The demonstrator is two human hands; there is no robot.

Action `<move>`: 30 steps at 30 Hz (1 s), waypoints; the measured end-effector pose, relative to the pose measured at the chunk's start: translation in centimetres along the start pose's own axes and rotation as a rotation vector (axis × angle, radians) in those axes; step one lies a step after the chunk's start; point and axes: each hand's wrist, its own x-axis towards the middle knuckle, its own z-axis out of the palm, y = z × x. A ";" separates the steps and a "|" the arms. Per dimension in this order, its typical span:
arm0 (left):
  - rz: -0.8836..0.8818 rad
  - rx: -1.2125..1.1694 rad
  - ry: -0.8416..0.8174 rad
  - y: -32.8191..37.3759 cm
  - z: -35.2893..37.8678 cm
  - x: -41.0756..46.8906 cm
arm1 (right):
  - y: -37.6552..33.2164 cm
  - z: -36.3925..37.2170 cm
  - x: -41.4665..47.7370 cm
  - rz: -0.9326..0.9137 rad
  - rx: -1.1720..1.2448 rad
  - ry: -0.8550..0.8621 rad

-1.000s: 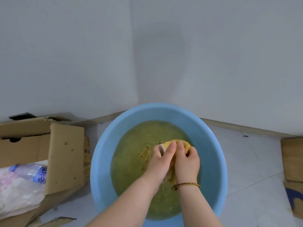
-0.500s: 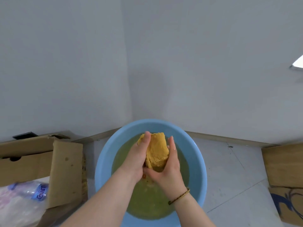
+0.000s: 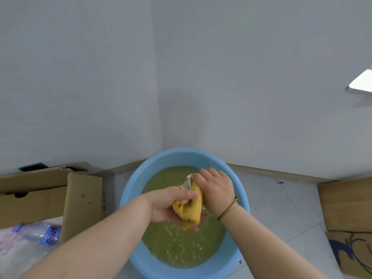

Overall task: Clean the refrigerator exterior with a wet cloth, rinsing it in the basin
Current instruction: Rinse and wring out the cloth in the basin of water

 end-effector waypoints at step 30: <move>0.083 0.329 0.687 -1.5 -2.8 2.8 | -0.7 1.7 -0.1 0.602 0.444 -0.594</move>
